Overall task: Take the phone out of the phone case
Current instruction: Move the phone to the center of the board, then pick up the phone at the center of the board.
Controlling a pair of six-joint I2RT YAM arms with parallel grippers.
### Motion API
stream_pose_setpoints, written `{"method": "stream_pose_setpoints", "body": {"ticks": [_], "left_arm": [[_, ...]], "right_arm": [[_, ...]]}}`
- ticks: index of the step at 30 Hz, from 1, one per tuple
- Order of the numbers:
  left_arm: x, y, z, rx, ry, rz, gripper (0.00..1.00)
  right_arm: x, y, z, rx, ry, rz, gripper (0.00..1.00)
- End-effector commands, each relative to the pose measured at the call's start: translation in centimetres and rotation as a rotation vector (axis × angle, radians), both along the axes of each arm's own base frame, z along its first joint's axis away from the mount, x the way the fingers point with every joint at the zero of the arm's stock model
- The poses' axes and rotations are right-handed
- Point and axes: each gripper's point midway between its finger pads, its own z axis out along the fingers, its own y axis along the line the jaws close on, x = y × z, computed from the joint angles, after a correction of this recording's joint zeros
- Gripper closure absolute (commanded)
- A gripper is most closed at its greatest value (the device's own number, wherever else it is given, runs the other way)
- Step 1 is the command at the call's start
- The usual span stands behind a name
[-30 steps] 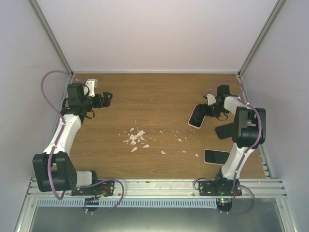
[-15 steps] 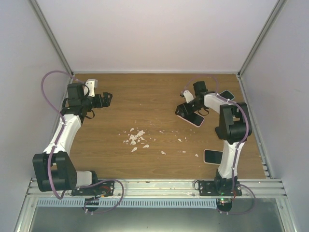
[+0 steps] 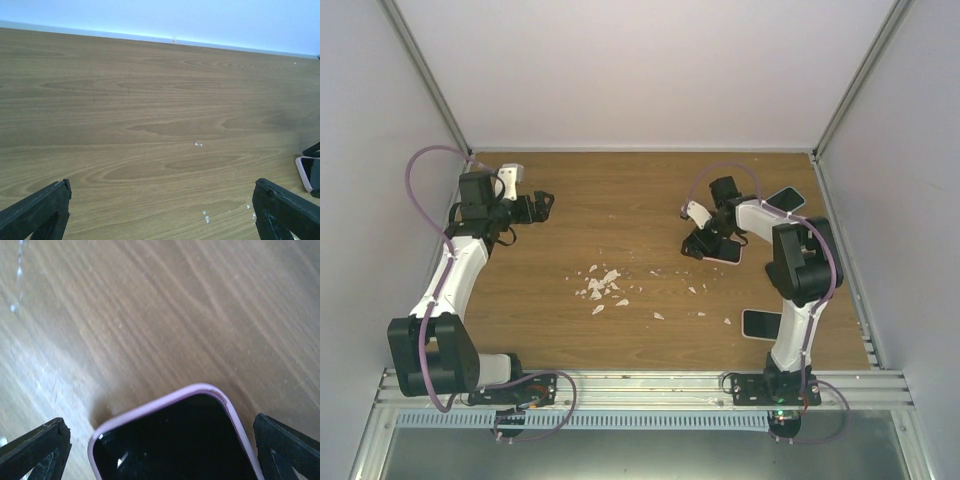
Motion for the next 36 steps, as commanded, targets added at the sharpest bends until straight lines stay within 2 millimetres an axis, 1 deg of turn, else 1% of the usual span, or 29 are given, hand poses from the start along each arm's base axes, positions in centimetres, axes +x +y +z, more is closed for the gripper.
{"method": "stream_pose_setpoints", "body": {"ticks": [1, 4, 12, 22, 26, 28, 32, 36], "left_arm": [[0.4, -0.8, 3.3, 0.001, -0.105, -0.064, 0.01], [0.1, -1.1, 3.2, 0.002, -0.109, -0.085, 0.01], [0.0, -1.0, 3.4, 0.011, -0.116, -0.082, 0.01], [0.4, -1.0, 3.3, -0.005, -0.108, -0.081, 0.01], [0.4, -1.2, 3.3, -0.013, -0.107, -0.088, 0.01], [0.4, -1.2, 3.3, -0.013, -0.107, -0.088, 0.01], [0.3, -1.1, 3.5, -0.009, -0.112, -0.082, 0.01], [0.1, -0.9, 3.8, 0.002, -0.123, -0.073, 0.01]], "right_arm": [[-2.1, -2.0, 0.0, -0.113, -0.021, 0.171, 0.00], [-3.0, -3.5, -0.6, -0.143, 0.013, 0.231, 0.00], [-3.1, -7.5, -1.5, -0.260, 0.016, 0.281, 0.00], [-4.9, -11.8, -2.6, -0.404, 0.061, 0.339, 0.01], [-5.2, -12.0, -2.6, -0.414, 0.070, 0.363, 0.01], [-5.0, -11.8, -2.6, -0.413, 0.073, 0.366, 0.04], [-3.7, -11.1, -2.1, -0.416, 0.034, 0.353, 0.11], [-2.6, -9.7, -1.2, -0.407, -0.016, 0.340, 0.19]]}}
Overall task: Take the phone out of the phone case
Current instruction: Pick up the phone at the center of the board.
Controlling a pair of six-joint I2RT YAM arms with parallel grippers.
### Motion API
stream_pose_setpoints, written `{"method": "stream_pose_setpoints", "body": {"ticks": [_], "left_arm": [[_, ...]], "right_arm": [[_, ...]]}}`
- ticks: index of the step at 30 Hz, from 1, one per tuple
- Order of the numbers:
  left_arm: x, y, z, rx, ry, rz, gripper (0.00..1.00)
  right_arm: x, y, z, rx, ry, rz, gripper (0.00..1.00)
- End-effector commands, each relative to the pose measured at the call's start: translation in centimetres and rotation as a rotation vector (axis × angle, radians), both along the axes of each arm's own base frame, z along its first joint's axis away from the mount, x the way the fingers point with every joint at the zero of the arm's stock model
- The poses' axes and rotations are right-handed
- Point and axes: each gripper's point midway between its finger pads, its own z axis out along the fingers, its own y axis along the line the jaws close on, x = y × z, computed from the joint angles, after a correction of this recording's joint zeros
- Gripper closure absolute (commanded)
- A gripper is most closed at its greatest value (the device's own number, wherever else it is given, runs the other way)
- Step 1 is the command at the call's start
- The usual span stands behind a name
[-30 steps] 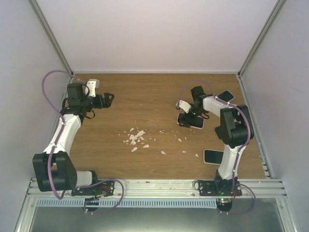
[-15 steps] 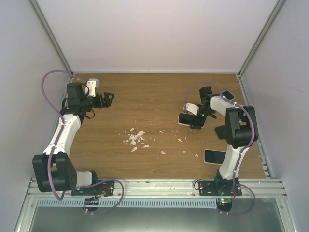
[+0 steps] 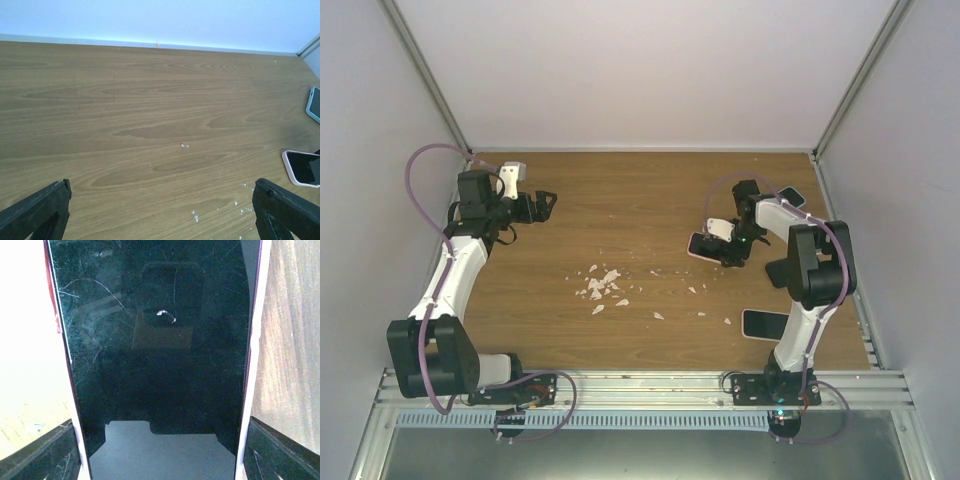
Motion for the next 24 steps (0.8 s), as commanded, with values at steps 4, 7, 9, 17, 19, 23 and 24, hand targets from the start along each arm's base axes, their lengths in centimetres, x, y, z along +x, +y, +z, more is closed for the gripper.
{"method": "stream_pose_setpoints", "body": {"ticks": [4, 7, 9, 17, 19, 23, 24], "left_arm": [[0.1, 0.5, 3.0, 0.033, -0.105, 0.014, 0.01], [-0.1, 0.7, 3.1, 0.052, -0.118, 0.023, 0.01], [-0.3, 0.7, 3.1, 0.058, -0.124, 0.021, 0.01], [-1.0, -1.7, 2.9, -0.037, -0.106, -0.106, 0.01], [-1.0, -2.5, 2.9, -0.087, -0.093, -0.138, 0.01], [-1.3, -4.2, 2.9, -0.218, -0.057, -0.205, 0.01], [-1.4, -4.8, 3.0, -0.248, -0.048, -0.223, 0.01]], "right_arm": [[1.7, 2.5, 1.3, 0.000, -0.079, 0.016, 0.30], [1.9, 4.1, 2.7, 0.046, -0.108, 0.017, 0.36], [2.0, 5.0, 3.7, 0.088, -0.116, 0.010, 0.39], [2.5, 10.0, 8.6, 0.277, -0.174, 0.001, 0.42], [2.6, 11.6, 9.9, 0.319, -0.197, 0.007, 0.43], [3.3, 14.8, 13.0, 0.384, -0.272, 0.023, 0.43], [3.5, 15.6, 13.9, 0.398, -0.294, 0.029, 0.43]]}}
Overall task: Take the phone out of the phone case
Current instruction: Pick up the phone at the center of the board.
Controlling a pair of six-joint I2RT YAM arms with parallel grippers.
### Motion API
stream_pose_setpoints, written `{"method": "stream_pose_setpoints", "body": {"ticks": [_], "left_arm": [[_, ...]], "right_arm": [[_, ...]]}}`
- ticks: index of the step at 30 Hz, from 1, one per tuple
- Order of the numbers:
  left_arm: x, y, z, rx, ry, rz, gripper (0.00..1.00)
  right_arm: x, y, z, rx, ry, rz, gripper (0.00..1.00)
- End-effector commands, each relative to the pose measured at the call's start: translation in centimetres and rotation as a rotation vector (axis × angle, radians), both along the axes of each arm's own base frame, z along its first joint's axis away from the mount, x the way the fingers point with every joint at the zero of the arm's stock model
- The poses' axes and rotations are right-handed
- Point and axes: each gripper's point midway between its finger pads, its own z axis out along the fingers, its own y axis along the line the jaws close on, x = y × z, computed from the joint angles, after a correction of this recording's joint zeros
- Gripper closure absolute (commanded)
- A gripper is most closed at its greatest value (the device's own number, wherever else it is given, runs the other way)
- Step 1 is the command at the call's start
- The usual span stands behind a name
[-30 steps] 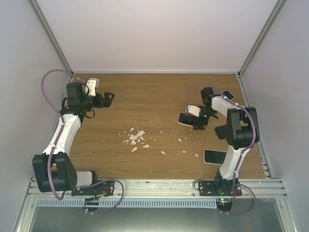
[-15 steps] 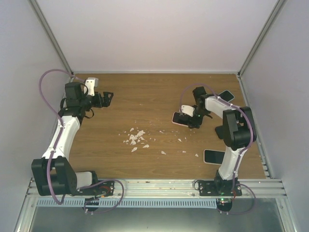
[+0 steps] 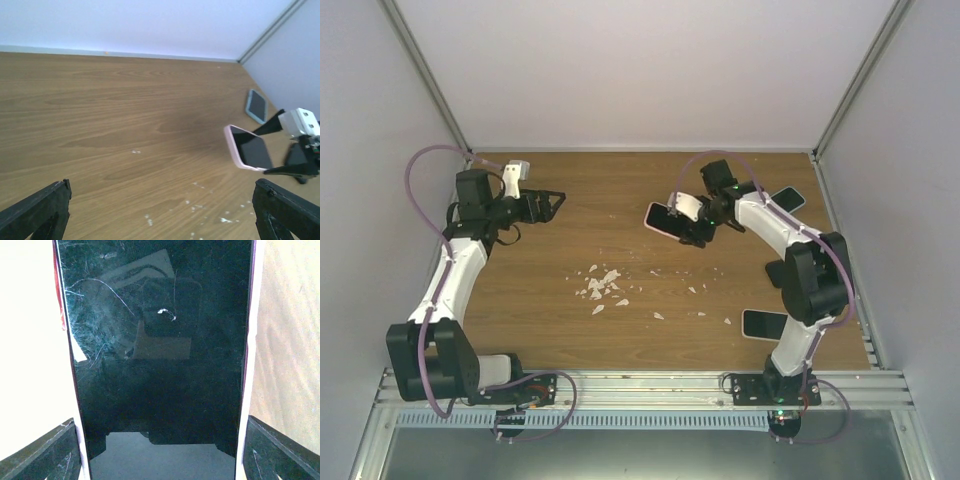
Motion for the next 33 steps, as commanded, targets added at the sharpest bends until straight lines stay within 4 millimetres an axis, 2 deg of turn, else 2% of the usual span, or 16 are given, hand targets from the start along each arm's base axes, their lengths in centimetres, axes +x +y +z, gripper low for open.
{"method": "stream_pose_setpoints", "body": {"ticks": [1, 8, 12, 23, 26, 33], "left_arm": [[-0.2, -2.9, 0.7, -0.169, 0.012, -0.124, 0.01], [-0.2, -8.4, -0.3, -0.302, 0.130, -0.271, 0.03], [0.0, -10.2, -1.1, -0.328, 0.181, -0.301, 0.07], [0.8, -12.6, -1.3, -0.372, 0.221, -0.341, 0.21], [0.8, -12.7, -1.5, -0.388, 0.246, -0.339, 0.29], [0.6, -13.4, -0.2, -0.453, 0.249, -0.389, 0.51]], "right_arm": [[1.5, 5.3, 6.7, 0.163, -0.151, 0.015, 0.43], [1.9, 10.1, 11.2, 0.230, -0.262, 0.038, 0.43], [1.7, 11.8, 12.9, 0.249, -0.312, 0.043, 0.44], [1.0, 14.2, 14.7, 0.254, -0.378, 0.047, 0.44], [0.8, 14.5, 15.6, 0.277, -0.388, 0.045, 0.43], [0.2, 14.9, 16.8, 0.320, -0.388, 0.050, 0.43]]}}
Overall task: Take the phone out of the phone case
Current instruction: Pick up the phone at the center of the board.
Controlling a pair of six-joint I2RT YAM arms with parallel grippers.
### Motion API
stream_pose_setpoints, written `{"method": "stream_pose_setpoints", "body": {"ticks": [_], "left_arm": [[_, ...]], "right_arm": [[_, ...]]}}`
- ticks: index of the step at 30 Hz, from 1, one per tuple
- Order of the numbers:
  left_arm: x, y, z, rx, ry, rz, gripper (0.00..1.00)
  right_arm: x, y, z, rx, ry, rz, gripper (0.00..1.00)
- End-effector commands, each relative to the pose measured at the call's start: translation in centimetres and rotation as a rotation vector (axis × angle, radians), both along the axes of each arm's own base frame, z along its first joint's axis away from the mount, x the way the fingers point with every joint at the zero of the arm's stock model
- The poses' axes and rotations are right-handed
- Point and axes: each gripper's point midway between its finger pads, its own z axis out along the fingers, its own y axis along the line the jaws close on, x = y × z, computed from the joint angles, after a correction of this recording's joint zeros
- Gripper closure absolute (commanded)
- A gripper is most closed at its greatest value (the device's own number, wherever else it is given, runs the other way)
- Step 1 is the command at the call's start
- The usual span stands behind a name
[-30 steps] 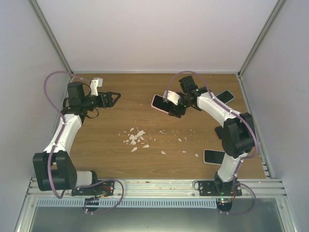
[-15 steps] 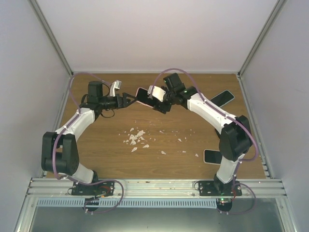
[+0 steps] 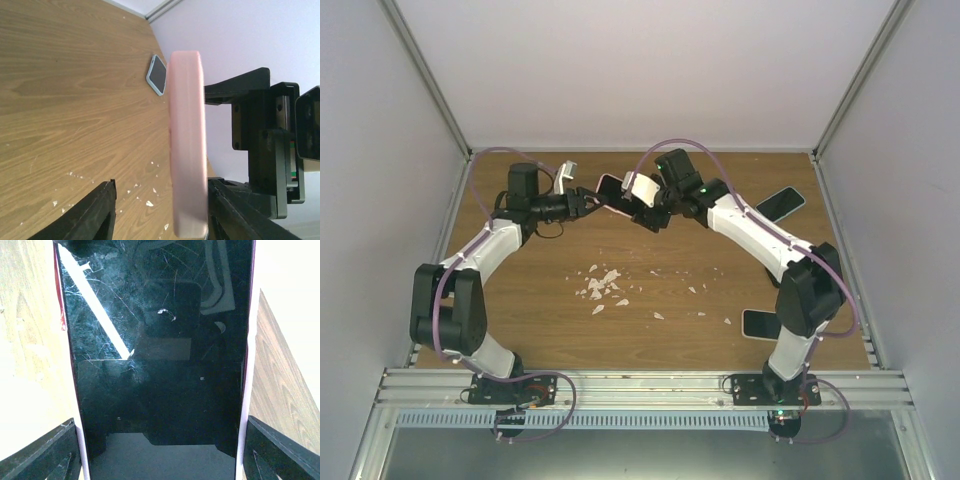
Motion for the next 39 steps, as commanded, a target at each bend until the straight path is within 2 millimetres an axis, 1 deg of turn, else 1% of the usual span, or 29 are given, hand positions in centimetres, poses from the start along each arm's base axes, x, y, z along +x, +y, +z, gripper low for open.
{"method": "stream_pose_setpoints", "body": {"ticks": [1, 3, 9, 12, 14, 17, 21, 22, 24, 29, 31, 36, 39], "left_arm": [[0.2, -0.9, 2.8, -0.064, -0.063, -0.046, 0.53], [0.1, -0.9, 3.4, -0.074, -0.076, -0.044, 0.59], [-0.1, -0.9, 5.2, -0.083, -0.119, -0.038, 0.89], [-0.4, -0.9, 6.1, -0.081, -0.143, -0.038, 0.99], [-0.5, -0.8, 6.8, -0.072, -0.167, -0.035, 1.00], [-0.8, -0.6, 7.7, -0.048, -0.209, -0.035, 1.00], [-1.3, -0.2, 9.0, -0.003, -0.271, -0.032, 1.00], [-1.5, 0.0, 9.1, 0.009, -0.286, -0.028, 1.00], [-1.9, 0.3, 9.7, 0.032, -0.323, -0.023, 1.00], [-2.7, 1.0, 10.6, 0.092, -0.419, -0.015, 1.00], [-2.6, 1.4, 10.7, 0.108, -0.433, -0.005, 1.00], [-2.5, 2.4, 10.0, 0.107, -0.417, 0.009, 1.00], [-2.8, 2.7, 9.9, 0.104, -0.432, 0.001, 1.00]], "right_arm": [[-0.2, 1.4, 6.6, 0.142, -0.115, 0.017, 0.43], [-0.3, 1.5, 7.2, 0.160, -0.124, 0.023, 0.43], [-0.4, 1.8, 8.4, 0.184, -0.138, 0.025, 0.43], [-0.7, 1.9, 8.8, 0.201, -0.130, 0.028, 0.40], [-1.3, 2.2, 9.0, 0.216, -0.110, 0.053, 0.34], [-2.0, 2.6, 9.7, 0.242, -0.086, 0.090, 0.22], [-2.3, 2.7, 10.8, 0.256, -0.089, 0.106, 0.07], [-2.4, 2.7, 11.2, 0.261, -0.092, 0.112, 0.04], [-2.8, 2.8, 11.7, 0.270, -0.089, 0.126, 0.01], [-3.8, 2.5, 13.1, 0.293, -0.084, 0.157, 0.00], [-4.1, 2.2, 13.5, 0.294, -0.083, 0.165, 0.00], [-4.9, 1.0, 15.1, 0.317, -0.083, 0.179, 0.00], [-5.2, 0.3, 15.6, 0.330, -0.076, 0.179, 0.00]]}}
